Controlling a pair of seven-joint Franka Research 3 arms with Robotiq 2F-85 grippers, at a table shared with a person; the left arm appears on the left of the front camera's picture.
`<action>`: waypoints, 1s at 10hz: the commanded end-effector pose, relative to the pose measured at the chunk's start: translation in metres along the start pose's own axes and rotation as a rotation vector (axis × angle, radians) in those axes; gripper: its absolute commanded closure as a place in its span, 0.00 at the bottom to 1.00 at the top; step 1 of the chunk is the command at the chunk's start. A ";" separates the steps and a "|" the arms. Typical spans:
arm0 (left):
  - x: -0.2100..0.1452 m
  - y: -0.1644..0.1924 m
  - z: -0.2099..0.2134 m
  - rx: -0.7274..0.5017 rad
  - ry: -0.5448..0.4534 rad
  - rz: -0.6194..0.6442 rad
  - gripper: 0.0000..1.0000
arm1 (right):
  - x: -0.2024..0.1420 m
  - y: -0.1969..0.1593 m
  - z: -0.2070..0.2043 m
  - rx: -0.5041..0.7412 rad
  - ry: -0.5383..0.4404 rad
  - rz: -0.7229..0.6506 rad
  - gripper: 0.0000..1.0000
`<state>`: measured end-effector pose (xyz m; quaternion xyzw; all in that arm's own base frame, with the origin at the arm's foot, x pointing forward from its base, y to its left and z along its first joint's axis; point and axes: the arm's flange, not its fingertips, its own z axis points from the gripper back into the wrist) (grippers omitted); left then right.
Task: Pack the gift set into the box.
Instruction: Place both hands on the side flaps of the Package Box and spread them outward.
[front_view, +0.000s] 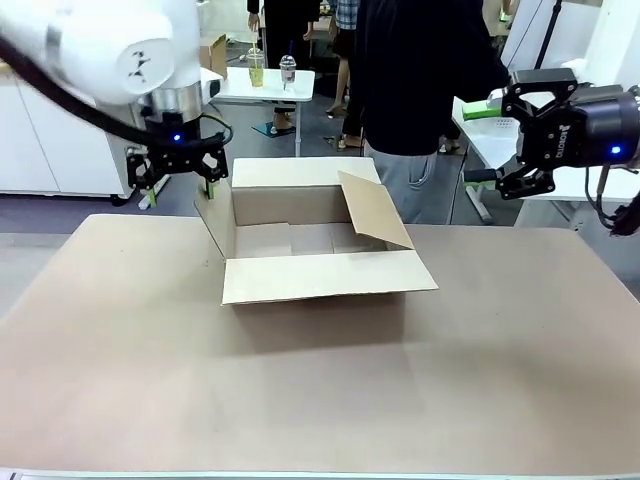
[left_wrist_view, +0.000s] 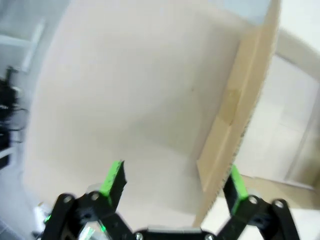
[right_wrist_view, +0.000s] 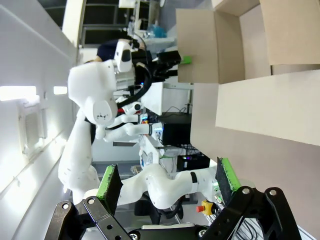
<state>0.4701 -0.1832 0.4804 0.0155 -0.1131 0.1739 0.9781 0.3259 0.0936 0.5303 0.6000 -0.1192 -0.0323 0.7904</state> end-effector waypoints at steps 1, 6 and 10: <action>-0.012 0.040 -0.019 -0.118 0.027 0.012 0.00 | 0.002 0.000 -0.003 0.032 -0.009 0.028 0.00; 0.003 0.083 -0.054 -0.322 0.068 0.096 0.00 | 0.002 0.000 -0.003 0.032 -0.009 0.028 0.00; -0.005 0.082 -0.039 -0.198 0.030 0.083 0.00 | 0.002 0.000 -0.003 0.032 -0.009 0.028 0.00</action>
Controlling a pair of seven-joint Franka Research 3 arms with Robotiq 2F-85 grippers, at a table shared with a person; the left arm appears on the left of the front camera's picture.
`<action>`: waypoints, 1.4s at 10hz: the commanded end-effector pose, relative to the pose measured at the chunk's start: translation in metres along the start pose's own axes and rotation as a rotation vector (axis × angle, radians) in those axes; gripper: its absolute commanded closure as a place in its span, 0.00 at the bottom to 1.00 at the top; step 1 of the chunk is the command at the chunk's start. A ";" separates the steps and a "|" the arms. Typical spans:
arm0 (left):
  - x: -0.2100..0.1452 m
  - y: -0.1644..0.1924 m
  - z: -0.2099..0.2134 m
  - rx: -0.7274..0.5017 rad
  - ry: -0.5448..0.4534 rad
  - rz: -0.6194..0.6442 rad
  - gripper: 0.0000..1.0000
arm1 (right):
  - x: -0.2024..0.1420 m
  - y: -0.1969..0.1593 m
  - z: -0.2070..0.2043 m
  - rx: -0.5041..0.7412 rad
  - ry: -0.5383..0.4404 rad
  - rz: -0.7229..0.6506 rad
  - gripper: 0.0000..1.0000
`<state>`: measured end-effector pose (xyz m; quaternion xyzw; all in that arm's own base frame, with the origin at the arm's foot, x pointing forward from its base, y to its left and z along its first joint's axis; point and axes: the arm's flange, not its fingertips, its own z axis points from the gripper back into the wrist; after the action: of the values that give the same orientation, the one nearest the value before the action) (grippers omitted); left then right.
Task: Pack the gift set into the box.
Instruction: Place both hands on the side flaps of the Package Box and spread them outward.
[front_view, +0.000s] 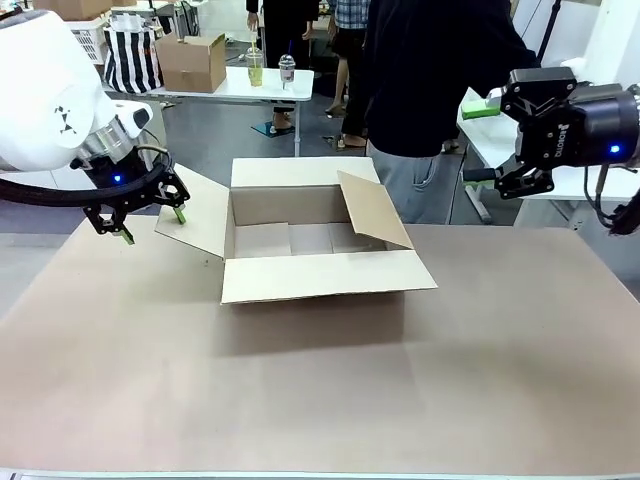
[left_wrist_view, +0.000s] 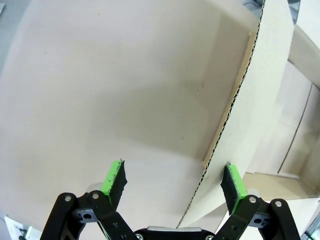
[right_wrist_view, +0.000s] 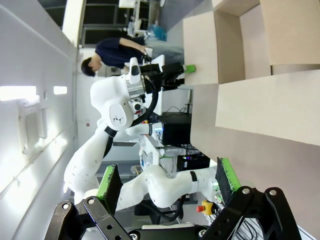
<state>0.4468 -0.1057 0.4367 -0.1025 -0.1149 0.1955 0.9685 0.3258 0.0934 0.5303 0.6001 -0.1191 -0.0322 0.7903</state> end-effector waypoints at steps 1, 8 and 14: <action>0.000 0.000 0.004 0.029 -0.008 0.011 0.00 | 0.002 0.000 -0.003 0.032 -0.009 0.028 0.00; 0.000 0.000 0.004 0.029 -0.008 0.011 0.00 | 0.071 0.035 -0.181 -0.595 0.110 0.270 0.00; 0.000 0.000 0.004 0.029 -0.008 0.011 0.00 | 0.075 0.023 -0.205 -0.829 0.194 0.333 0.00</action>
<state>0.4469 -0.1053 0.4378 -0.0998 -0.1149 0.1958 0.9688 0.4446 0.2982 0.4691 0.1292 -0.1554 0.1395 0.9694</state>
